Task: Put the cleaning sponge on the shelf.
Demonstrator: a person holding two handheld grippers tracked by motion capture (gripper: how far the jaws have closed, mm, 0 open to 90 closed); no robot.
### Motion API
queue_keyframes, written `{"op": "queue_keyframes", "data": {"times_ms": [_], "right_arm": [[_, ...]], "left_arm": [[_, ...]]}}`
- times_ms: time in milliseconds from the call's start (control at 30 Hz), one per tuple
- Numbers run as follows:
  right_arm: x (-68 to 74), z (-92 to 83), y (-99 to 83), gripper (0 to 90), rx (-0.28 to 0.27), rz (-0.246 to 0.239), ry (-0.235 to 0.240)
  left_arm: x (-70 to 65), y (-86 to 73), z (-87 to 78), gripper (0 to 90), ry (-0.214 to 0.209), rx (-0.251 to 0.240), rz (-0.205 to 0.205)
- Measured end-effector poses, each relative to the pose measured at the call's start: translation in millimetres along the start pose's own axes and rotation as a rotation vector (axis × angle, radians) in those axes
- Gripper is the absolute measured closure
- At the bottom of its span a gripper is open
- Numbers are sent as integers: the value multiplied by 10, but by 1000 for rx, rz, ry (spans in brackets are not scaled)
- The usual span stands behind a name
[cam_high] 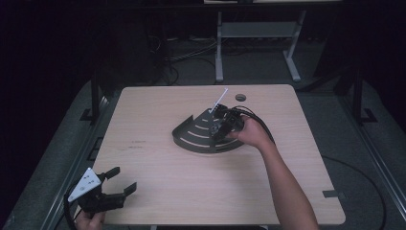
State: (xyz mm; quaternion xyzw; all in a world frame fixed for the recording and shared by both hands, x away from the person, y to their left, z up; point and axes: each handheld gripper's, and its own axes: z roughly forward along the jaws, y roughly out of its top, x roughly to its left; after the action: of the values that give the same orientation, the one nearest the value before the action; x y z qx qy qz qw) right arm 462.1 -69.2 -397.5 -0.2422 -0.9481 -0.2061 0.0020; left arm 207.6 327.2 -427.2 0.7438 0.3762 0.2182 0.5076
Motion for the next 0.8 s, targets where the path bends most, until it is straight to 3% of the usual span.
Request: {"op": "queue_keyframes", "data": {"times_ms": [800], "right_arm": [[-122, 205, 30, 312, 25, 49, -23]], "left_arm": [[4, -2, -5, 133, -1, -1, -2]]}}
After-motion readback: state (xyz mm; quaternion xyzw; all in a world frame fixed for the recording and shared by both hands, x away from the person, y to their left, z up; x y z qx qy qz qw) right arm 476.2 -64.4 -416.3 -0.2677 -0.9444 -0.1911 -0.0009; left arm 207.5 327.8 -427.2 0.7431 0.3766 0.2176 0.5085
